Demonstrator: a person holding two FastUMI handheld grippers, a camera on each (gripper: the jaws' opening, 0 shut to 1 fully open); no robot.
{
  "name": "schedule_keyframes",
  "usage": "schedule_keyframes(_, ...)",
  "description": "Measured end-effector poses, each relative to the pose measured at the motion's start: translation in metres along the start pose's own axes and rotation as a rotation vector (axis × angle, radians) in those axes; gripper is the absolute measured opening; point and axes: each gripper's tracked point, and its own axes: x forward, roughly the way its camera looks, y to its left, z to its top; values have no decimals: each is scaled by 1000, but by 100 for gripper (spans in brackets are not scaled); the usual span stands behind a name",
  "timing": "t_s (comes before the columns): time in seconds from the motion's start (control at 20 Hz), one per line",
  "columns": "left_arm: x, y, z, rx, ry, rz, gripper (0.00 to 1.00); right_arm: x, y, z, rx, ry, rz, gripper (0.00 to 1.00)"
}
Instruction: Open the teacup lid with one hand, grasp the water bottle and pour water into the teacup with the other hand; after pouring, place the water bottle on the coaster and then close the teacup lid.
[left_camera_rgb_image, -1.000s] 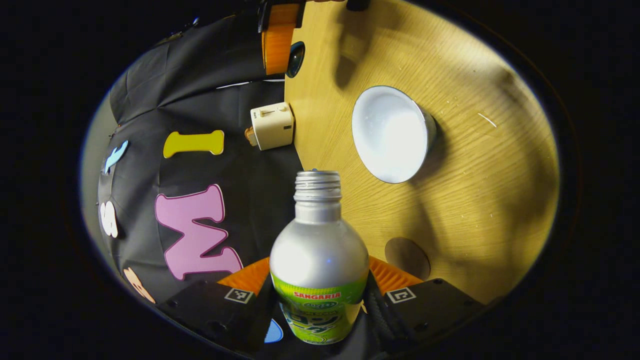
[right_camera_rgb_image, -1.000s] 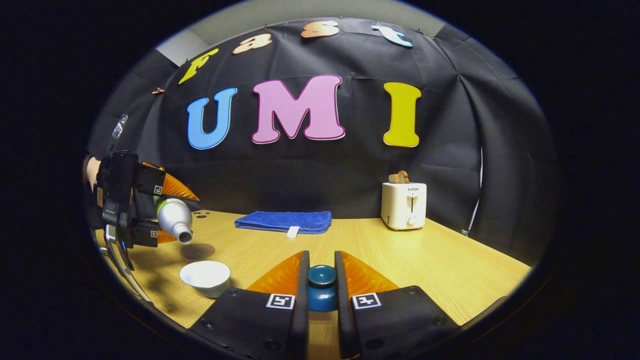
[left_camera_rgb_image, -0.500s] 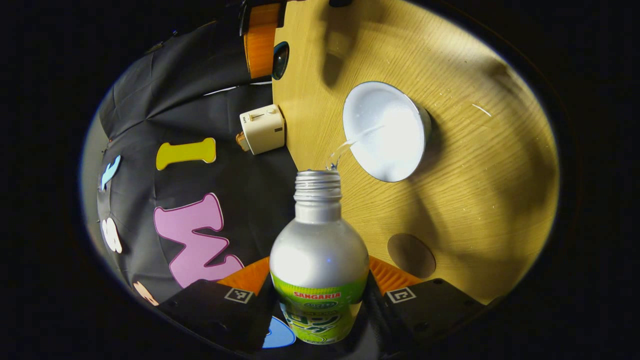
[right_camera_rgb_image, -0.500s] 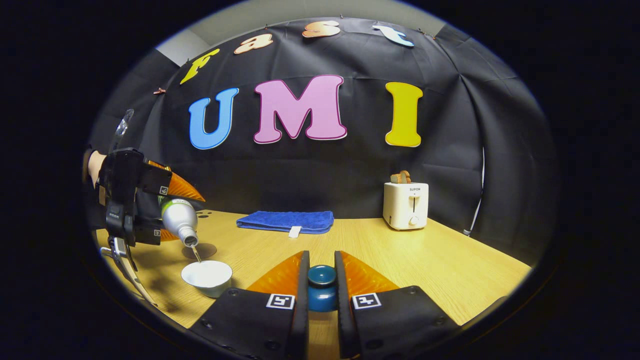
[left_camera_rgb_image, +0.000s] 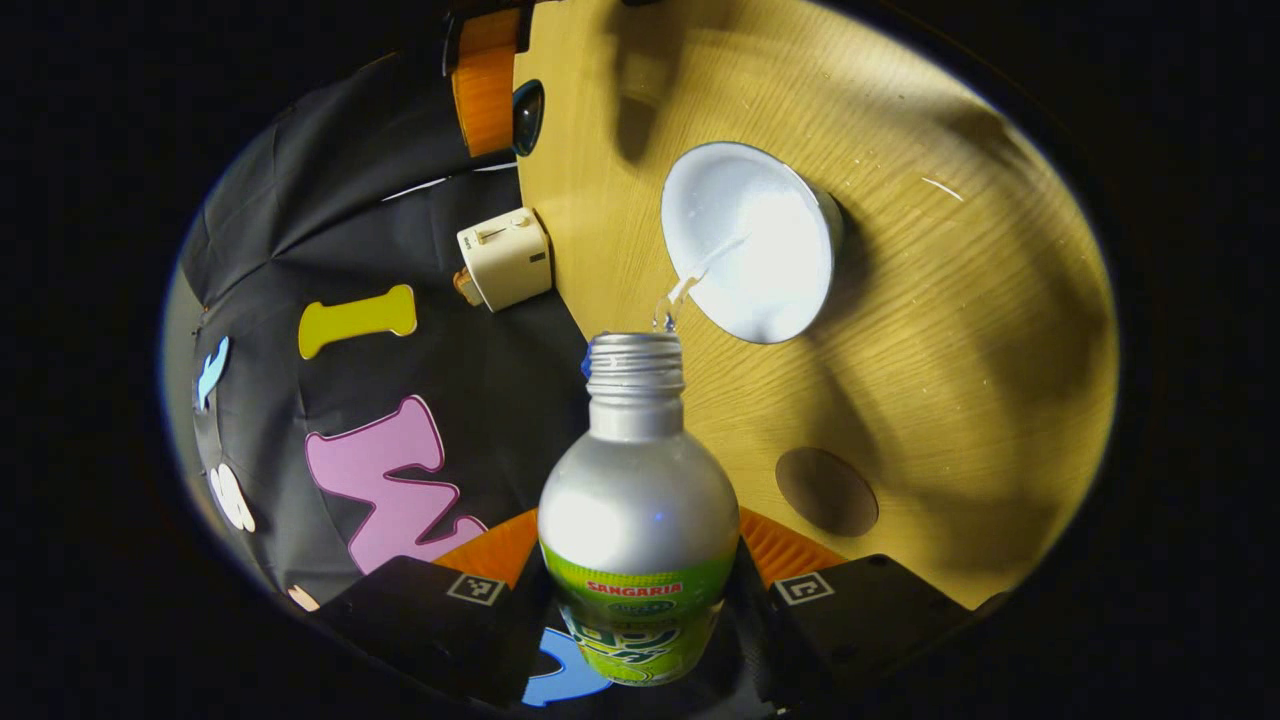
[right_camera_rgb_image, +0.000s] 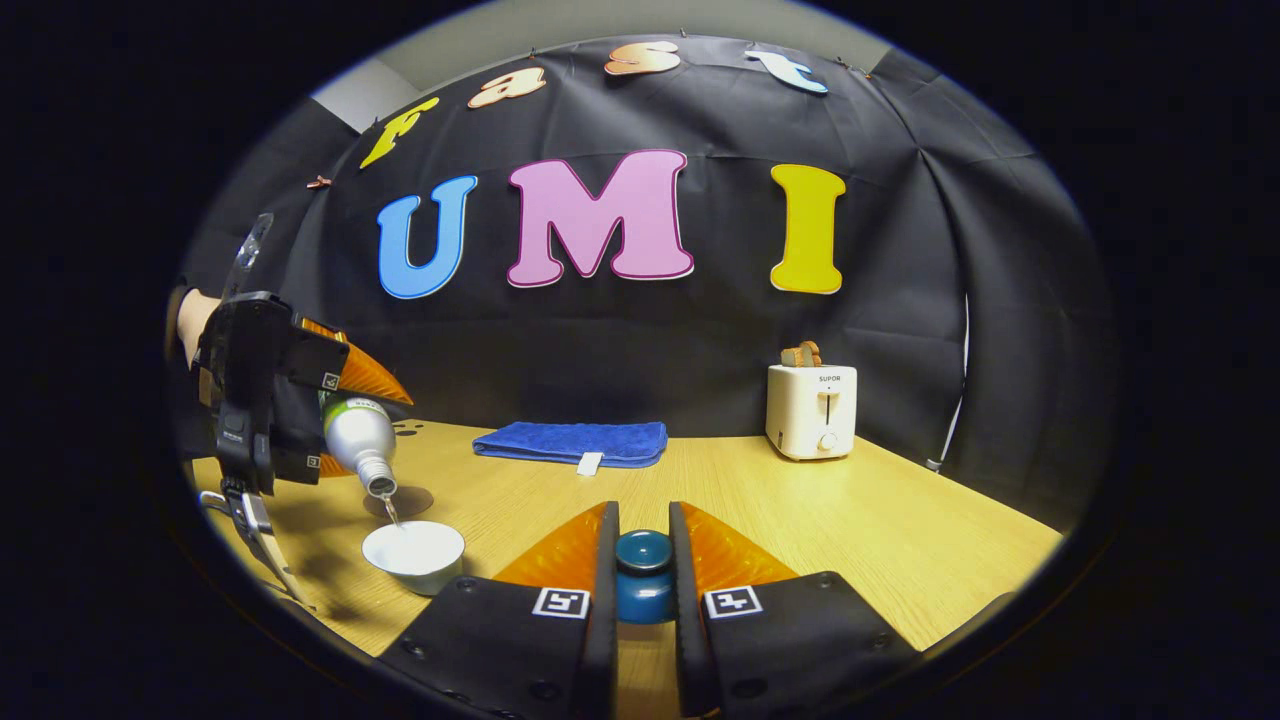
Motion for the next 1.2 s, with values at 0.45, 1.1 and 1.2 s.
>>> schedule_keyframes(0.45, -5, 14, -12, 53, 16, 0, 83, 0, 0, 0, 0, 0, 1, 27)
schedule_keyframes(1.1, -8, 18, -16, 129, 31, -14, 83, -1, 1, 0, 0, 0, 14, 27)
schedule_keyframes(1.2, -8, 20, -16, 134, 33, -14, 82, -1, 1, 0, 0, 0, 14, 27)
